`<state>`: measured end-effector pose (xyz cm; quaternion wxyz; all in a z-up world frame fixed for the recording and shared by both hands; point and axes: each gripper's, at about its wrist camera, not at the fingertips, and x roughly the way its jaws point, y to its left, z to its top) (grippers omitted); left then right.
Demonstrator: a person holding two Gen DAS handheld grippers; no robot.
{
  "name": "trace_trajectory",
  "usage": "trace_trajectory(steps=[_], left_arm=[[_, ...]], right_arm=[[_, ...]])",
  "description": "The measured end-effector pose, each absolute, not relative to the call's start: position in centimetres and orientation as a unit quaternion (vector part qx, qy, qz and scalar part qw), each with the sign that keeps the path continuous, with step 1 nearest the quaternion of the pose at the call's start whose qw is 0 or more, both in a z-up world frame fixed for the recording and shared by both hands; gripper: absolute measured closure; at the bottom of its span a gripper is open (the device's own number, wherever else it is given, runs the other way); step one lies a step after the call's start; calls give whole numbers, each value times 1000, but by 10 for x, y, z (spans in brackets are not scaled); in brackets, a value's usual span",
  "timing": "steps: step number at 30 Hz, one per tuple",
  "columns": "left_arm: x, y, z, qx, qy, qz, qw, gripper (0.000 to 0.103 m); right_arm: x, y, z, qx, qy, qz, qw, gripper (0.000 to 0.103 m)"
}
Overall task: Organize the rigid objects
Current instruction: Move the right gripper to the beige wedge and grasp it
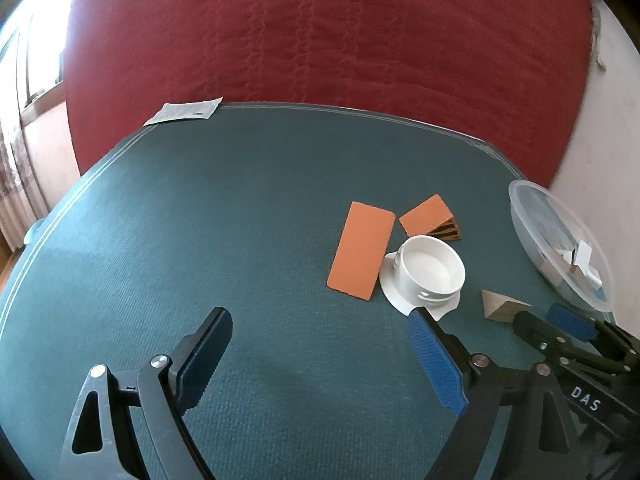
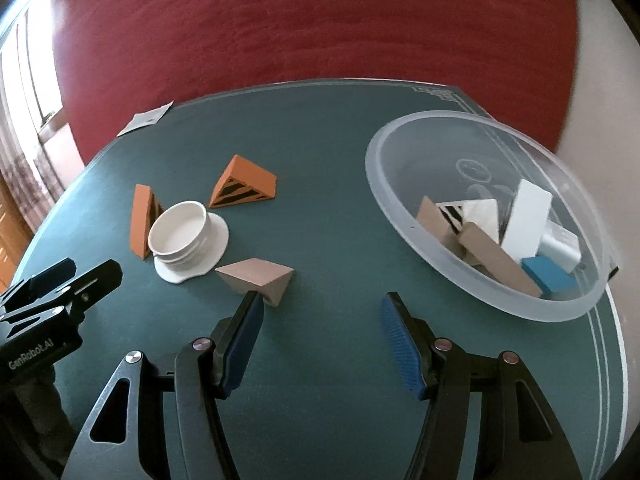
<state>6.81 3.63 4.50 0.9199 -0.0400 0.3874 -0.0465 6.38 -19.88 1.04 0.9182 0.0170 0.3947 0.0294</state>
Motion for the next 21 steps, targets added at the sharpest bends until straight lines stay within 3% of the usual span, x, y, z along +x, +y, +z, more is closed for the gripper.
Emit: trace_trajectory(steps=[11,21], left_arm=[[68,44,44,-51,388,-42,919,11],[68,47,43,-59,392,-39,917,11]], right_arm=[[67,-167,15,18,391,90,916,43],[85,-160,10,1,397,69,915,66]])
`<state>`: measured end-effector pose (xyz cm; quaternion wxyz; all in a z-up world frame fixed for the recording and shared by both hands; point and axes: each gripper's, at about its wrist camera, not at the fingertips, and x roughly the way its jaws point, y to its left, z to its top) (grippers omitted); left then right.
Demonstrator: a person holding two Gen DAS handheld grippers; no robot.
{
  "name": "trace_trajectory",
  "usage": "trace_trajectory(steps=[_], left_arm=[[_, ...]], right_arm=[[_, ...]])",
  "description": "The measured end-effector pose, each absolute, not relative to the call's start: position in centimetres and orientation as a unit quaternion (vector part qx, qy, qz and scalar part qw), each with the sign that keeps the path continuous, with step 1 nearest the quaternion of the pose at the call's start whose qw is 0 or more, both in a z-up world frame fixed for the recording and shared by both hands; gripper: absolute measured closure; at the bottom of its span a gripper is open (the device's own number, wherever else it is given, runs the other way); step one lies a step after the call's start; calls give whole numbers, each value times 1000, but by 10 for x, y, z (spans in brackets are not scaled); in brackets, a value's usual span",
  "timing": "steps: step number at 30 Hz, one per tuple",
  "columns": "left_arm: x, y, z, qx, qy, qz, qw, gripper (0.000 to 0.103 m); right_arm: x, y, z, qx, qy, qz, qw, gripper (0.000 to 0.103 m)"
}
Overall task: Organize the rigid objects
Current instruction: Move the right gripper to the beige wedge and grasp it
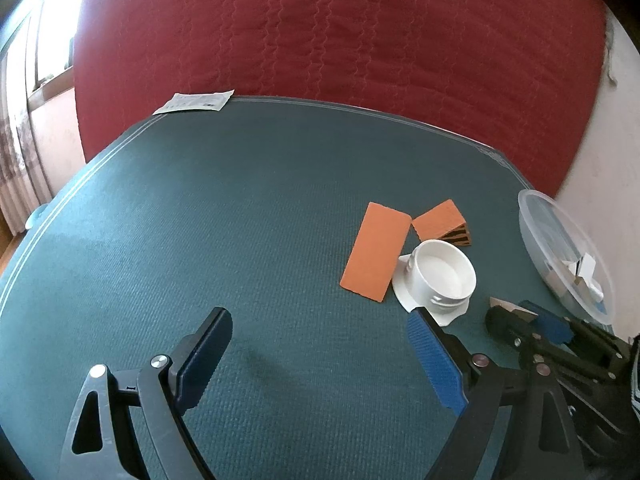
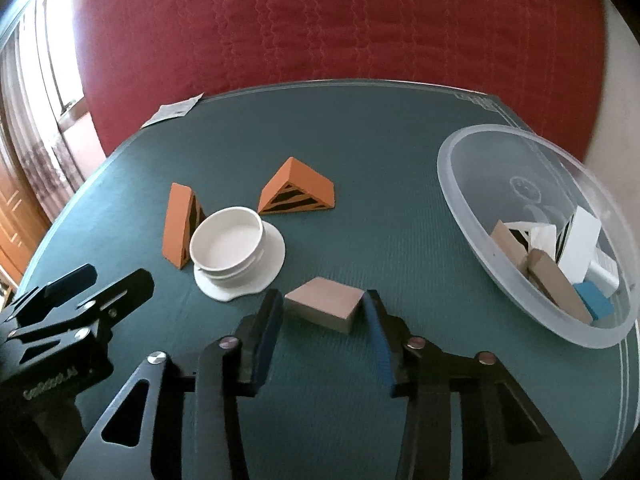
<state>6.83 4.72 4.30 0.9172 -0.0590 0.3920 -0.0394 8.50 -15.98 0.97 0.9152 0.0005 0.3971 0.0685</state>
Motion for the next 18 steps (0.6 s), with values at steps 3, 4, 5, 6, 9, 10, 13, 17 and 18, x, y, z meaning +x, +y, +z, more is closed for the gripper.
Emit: trace_trajectory(steps=[3,4,5,6,9,10,13,17,18], left_arm=[[68,47,42,-60,393,-39,917,11],[68,47,42,-60,393,-39,917,11],[69,47,43,-60,393,-39,917,11],[68,47,43,-60,392,-40,917,11],[69,46,43,-59,392,-42,917,11],[69,46,43,-58,393,-44,917,11],[69,44,42,-54,394,-45,916,11],[71,40,42,-46,399,-41,915,11],[70,37,43,-41,399,-40,915,11]], right_arm=[[85,-162,10,3,396,68,916,66],[84,-163,10,4,396,68,916,66],[83,-165,10,6,396,67,916,66],[82,-166,10,8,395,67,916,66],[76,-173,11,12,391,68,918,69],[73,-175,11,14,391,69,918,69],[68,-182,11,21,392,74,917,69],[60,-188,15,29,382,88,919,69],[58,-189,17,31,379,92,920,69]])
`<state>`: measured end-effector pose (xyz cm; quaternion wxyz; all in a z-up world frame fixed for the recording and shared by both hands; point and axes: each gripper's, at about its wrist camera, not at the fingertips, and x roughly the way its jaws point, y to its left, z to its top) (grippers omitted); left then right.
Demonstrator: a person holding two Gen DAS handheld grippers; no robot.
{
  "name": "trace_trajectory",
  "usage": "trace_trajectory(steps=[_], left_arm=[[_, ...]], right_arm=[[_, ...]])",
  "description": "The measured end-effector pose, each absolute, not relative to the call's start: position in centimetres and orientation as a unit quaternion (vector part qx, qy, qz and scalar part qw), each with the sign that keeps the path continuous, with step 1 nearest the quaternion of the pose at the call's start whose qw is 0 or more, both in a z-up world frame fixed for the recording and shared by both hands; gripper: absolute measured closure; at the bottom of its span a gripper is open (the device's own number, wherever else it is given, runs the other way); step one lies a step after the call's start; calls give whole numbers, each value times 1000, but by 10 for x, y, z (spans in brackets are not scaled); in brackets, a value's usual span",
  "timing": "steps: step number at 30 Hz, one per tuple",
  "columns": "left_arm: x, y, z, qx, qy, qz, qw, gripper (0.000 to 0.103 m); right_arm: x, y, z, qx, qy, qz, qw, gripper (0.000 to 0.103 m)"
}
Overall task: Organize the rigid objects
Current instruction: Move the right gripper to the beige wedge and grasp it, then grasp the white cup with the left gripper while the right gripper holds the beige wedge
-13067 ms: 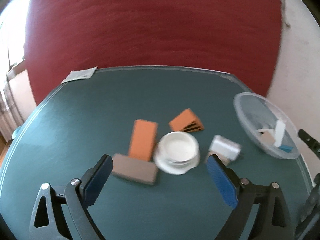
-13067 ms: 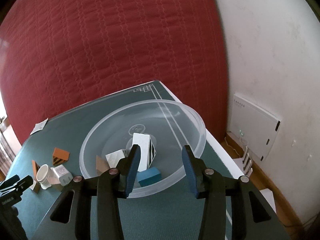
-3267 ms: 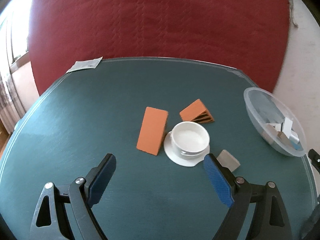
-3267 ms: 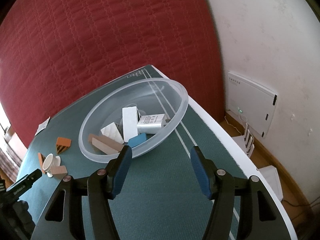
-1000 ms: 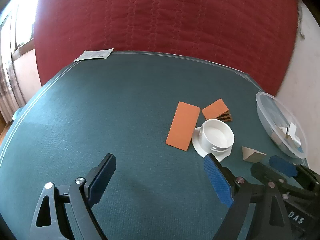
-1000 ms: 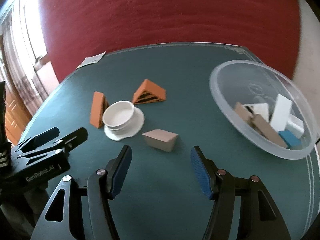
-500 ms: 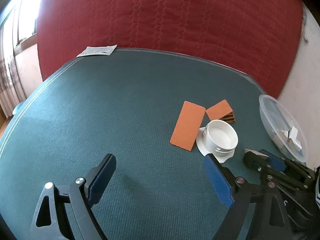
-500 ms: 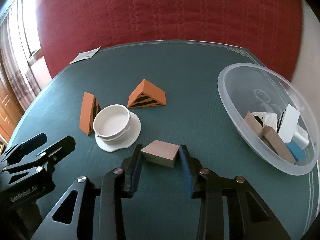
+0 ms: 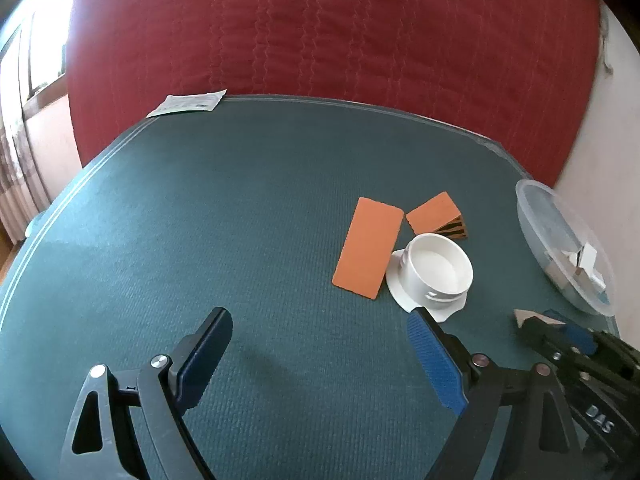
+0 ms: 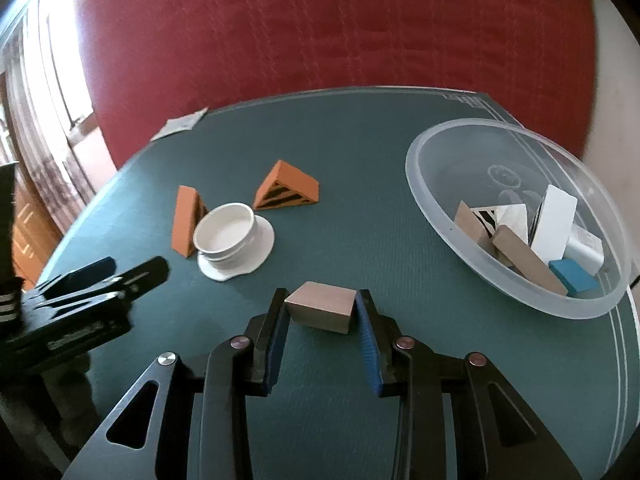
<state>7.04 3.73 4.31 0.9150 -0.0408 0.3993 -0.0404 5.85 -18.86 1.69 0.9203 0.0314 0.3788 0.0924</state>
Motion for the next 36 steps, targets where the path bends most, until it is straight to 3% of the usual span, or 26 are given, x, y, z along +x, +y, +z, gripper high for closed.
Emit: trace_trajectory(steps=[25,36], left_arm=[[117,-28,42,-12,418,-102,903,21],[119,-37,39,0,406,-109,907,43]], right_arm=[[42,-217,14,60,382,96,917,69],[41,-218,14,62,381,94,918,69]])
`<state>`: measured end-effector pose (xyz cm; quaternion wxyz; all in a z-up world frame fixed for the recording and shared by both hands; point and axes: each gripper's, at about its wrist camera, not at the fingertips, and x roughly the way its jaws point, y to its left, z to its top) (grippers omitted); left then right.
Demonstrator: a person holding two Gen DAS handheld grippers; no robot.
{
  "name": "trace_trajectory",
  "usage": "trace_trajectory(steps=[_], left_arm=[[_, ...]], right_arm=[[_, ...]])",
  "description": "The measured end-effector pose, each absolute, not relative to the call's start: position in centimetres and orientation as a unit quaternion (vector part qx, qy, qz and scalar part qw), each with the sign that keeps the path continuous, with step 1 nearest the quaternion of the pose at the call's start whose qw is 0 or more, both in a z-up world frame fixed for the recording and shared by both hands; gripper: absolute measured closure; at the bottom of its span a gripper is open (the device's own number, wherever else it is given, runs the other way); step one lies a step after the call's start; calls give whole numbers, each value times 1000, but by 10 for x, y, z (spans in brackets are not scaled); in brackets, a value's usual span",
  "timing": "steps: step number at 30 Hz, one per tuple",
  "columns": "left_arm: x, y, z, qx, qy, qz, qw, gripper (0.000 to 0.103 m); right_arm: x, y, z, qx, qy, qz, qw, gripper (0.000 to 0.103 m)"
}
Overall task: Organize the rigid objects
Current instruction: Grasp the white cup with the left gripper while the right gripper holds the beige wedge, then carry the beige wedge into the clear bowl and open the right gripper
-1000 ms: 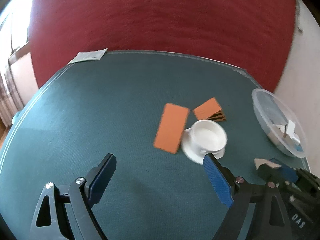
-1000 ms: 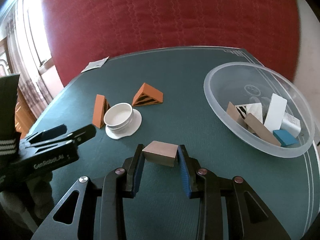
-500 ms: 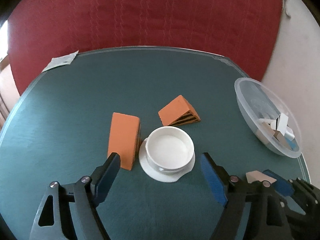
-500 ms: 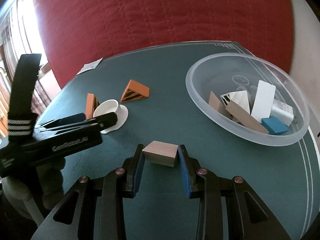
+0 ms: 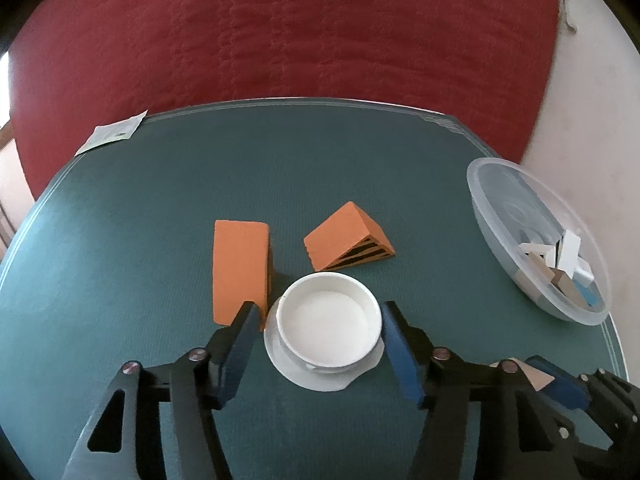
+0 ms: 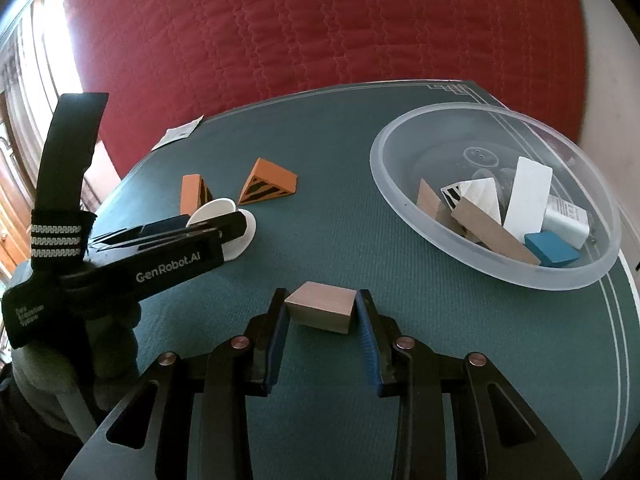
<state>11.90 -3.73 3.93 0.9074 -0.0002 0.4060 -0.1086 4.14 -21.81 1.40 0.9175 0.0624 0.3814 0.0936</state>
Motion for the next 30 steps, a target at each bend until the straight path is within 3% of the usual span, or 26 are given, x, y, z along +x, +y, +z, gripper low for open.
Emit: trace_trajectory(steps=[2,18,30], left_arm=[[119,-38,39,0,405,-114,907,48],[93,-45,49,8,374,-129,918,48],[86,-45,54,4,364,-139,921,48]], right_arm=[[42,-218,14,62,381,93,918,69],[43,-220,21,66,364,92,924,69],[47,-261,58,97,301,37,948,69]])
